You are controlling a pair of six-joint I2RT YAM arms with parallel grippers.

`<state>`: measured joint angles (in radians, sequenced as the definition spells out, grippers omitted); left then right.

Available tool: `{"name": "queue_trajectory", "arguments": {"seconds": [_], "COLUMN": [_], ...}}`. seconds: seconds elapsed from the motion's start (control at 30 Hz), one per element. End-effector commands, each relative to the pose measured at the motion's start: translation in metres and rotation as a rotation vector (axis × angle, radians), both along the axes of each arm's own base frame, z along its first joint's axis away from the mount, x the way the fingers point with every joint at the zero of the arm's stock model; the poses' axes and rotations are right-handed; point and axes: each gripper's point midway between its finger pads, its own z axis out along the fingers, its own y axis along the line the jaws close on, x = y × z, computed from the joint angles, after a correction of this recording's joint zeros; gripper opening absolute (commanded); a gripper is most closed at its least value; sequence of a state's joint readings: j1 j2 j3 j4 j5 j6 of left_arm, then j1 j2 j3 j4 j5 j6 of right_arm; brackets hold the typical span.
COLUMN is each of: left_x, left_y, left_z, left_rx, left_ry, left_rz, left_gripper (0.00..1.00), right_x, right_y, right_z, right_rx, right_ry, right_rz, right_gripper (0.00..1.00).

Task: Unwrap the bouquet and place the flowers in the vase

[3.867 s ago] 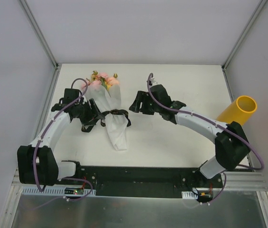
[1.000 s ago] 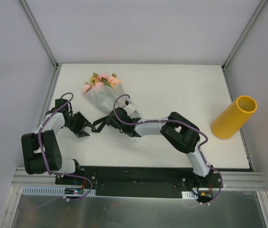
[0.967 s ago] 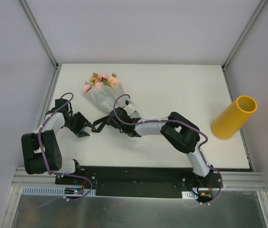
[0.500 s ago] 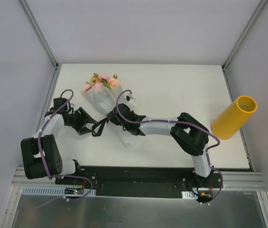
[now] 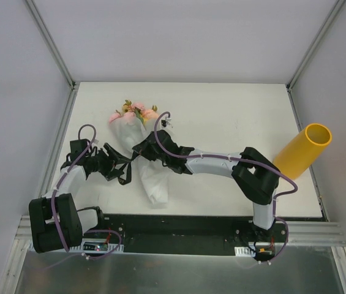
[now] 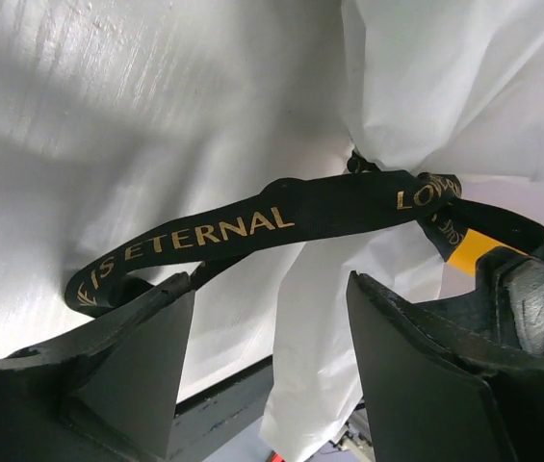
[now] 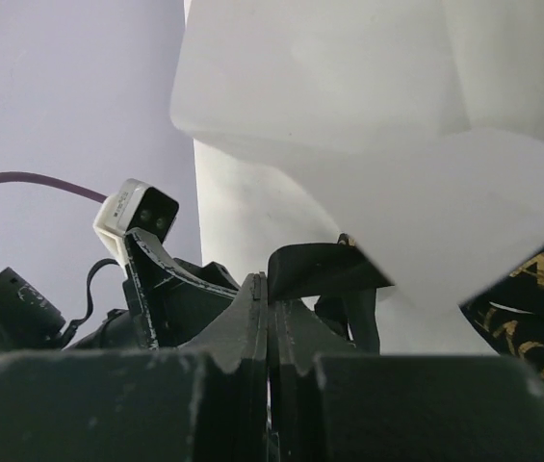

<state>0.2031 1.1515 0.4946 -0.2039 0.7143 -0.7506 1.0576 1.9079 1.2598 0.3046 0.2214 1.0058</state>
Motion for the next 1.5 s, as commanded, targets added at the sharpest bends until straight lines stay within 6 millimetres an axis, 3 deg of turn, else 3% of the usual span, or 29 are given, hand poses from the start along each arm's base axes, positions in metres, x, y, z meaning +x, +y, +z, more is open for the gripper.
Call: {"name": "queue_trajectory", "arguments": {"seconds": [0.0,0.23,0.43,0.7,0.9,1.0,1.17,1.27,1.47], "left_x": [0.003,0.010,0.008,0.017,0.018,0.017,0.015,0.013,0.011], "left_y": [-0.011,-0.026,-0.038,-0.050,-0.058,-0.056,-0.054,-0.050,-0.046], "left_z": [0.006,0.010,-0.001,0.003,-0.001,-0.009,-0.016,-0.021,-0.025], "left_rx": [-0.048,-0.092,-0.086,-0.098,-0.085,-0.077,-0.054,-0.023,0.008], "left_ry": [-0.050,-0.131,-0.107,-0.153,-0.142,-0.115,-0.085,-0.065,-0.057], "left_rz": [-0.024,-0.009,-0.038,-0.052,-0.068,-0.059,-0.050,-0.045,-0.033], "left_gripper": [0.69,0.73,0.73,0.73,0.67,0.56,0.18,0.01,0.00], "right_x": [0.000,0.002,0.002,0.000,-0.002,-0.002,-0.003,0.000,0.009], "right_y": [0.007,0.013,0.017,0.016,0.015,0.013,0.002,-0.009,-0.041], "right_z": [0.058,0.060,0.063,0.057,0.059,0.059,0.065,0.073,0.090], "right_rx": [0.144,0.188,0.213,0.224,0.240,0.243,0.246,0.234,0.162], "right_ry": [-0.046,-0.024,-0.010,0.010,0.018,0.025,0.017,0.007,-0.056], "right_rz": [0.006,-0.004,-0.005,-0.011,-0.010,-0.015,-0.020,-0.031,-0.056], "right_gripper": [0.00,0.00,0.00,0.00,0.00,0.00,0.00,0.00,0.00]}}
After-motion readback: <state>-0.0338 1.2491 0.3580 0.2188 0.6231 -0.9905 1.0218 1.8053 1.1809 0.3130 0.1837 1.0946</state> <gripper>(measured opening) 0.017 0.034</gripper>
